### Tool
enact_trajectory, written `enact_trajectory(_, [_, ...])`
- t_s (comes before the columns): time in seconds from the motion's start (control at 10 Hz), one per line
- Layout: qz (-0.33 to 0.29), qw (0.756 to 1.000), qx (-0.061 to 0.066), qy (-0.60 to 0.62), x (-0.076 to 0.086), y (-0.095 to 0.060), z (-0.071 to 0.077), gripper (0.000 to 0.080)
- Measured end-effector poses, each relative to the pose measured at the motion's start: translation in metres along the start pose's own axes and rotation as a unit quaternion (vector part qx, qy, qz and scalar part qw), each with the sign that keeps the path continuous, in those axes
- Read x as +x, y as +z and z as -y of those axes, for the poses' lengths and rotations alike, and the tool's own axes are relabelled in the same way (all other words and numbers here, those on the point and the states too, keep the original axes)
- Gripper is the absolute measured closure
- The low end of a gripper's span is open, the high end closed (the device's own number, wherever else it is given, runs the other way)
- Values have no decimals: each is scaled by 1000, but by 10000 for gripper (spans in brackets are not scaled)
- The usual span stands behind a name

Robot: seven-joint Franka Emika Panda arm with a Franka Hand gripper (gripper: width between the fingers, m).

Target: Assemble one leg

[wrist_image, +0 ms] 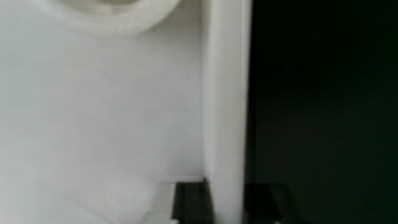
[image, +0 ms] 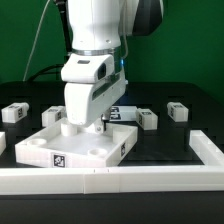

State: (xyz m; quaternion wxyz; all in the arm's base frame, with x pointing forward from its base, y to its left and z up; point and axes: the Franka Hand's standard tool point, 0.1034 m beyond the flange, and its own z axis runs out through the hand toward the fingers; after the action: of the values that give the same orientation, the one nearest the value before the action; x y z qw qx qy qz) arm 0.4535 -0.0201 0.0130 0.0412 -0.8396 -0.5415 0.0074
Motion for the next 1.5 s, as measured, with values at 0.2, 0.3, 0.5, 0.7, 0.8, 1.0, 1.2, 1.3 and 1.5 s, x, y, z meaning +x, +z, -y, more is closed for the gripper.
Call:
enact_trajectory(0.2, [11, 996, 2, -89, -1, -6, -9, 735])
enact_trajectory(0.3, [13, 991, -1, -134, 0, -7, -11, 736])
enact_trajectory(0.5, [13, 987, -5, -159, -1, -6, -12, 736])
enact_trajectory(0.7, [13, 988, -5, -157, -1, -6, -12, 736])
enact_trajectory(0.8, [13, 988, -5, -157, -1, -6, -12, 736])
enact_trajectory(1.0, [15, 984, -4, -180, 6, -4, -11, 736])
enact_trajectory(1.2, [11, 979, -5, -202, 23, -1, -8, 736])
enact_trajectory(1.3, [7, 977, -5, -211, 34, 2, -7, 736])
enact_trajectory(1.5, [4, 977, -7, -212, 38, 2, -8, 736])
